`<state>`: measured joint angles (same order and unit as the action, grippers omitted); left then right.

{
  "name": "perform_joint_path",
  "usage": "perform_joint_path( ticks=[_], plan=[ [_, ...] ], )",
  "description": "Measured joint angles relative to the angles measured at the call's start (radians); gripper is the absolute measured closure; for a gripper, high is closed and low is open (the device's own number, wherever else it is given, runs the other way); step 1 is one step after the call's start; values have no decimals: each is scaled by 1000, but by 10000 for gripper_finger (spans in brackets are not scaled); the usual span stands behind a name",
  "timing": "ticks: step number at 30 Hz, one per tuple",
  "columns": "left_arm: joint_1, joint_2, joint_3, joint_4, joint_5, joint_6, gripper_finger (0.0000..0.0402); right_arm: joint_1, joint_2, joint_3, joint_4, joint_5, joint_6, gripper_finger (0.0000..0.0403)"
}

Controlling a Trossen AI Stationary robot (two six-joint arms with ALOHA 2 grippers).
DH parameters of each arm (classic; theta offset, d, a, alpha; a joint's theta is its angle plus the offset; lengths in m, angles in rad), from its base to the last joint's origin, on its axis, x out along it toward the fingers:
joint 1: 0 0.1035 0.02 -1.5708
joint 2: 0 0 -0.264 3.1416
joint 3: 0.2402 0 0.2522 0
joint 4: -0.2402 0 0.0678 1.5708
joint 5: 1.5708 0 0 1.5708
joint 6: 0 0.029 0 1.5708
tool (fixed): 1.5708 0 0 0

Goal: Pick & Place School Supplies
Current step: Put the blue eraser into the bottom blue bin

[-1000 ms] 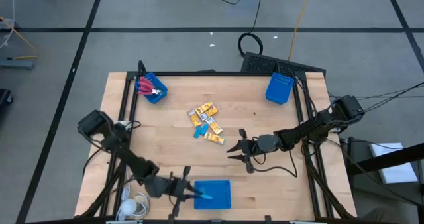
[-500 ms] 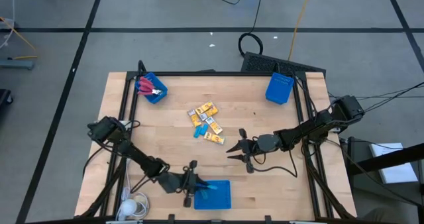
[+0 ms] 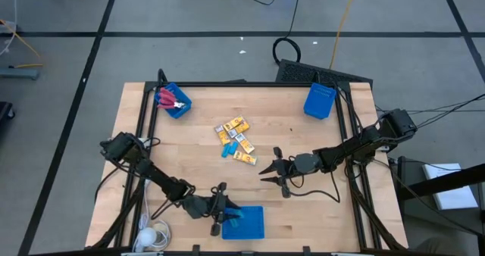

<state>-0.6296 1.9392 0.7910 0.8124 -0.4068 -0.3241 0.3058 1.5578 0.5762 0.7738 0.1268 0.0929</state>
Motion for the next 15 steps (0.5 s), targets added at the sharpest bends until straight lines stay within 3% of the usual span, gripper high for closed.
perform_joint_path(
  ticks=[6, 11, 15],
  plan=[
    [0, -21, 0, 5, -1, 0, 271, 0, 0, 0, 0, 0, 0, 312],
    [0, -124, 0, -78, -17, 7, 271, 0, 0, 0, 0, 0, 0, 312],
    [-1, -245, 0, -265, -178, -54, 271, 0, 0, 0, -1, 0, 0, 312]
  ],
)
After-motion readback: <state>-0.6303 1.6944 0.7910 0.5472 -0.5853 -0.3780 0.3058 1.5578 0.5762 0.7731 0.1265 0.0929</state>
